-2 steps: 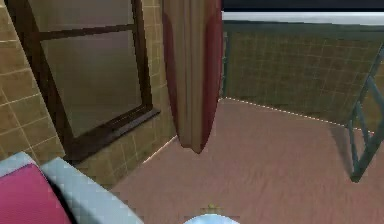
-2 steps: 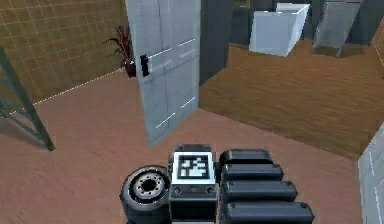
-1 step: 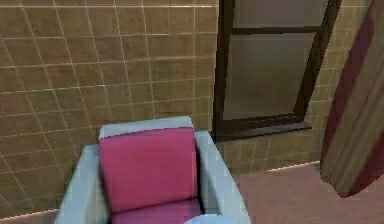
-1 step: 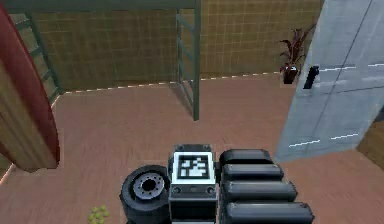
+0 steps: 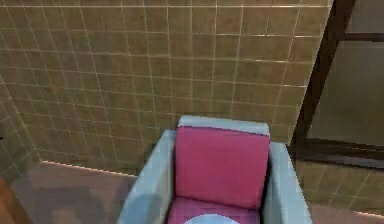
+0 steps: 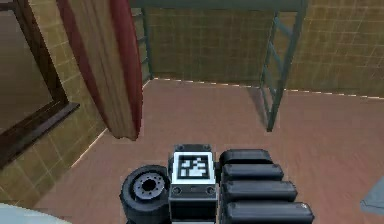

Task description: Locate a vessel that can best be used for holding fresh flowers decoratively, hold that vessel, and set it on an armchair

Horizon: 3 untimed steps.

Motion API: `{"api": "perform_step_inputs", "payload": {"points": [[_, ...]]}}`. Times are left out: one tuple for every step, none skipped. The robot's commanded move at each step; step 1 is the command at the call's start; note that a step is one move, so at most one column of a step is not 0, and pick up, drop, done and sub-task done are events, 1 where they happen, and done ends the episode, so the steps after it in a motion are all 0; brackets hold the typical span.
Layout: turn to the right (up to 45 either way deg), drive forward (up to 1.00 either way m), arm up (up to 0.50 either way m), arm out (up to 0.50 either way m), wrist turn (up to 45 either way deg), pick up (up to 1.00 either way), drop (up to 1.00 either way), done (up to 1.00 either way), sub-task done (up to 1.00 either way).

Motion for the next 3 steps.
{"api": "perform_step_inputs", "payload": {"points": [[45.0, 0.0, 0.0, 0.0, 0.0, 0.0, 0.0, 0.0, 0.0], [45.0, 0.0, 0.0, 0.0, 0.0, 0.0, 0.0, 0.0, 0.0], [30.0, 0.0, 0.0, 0.0, 0.0, 0.0, 0.0, 0.0, 0.0]]}}
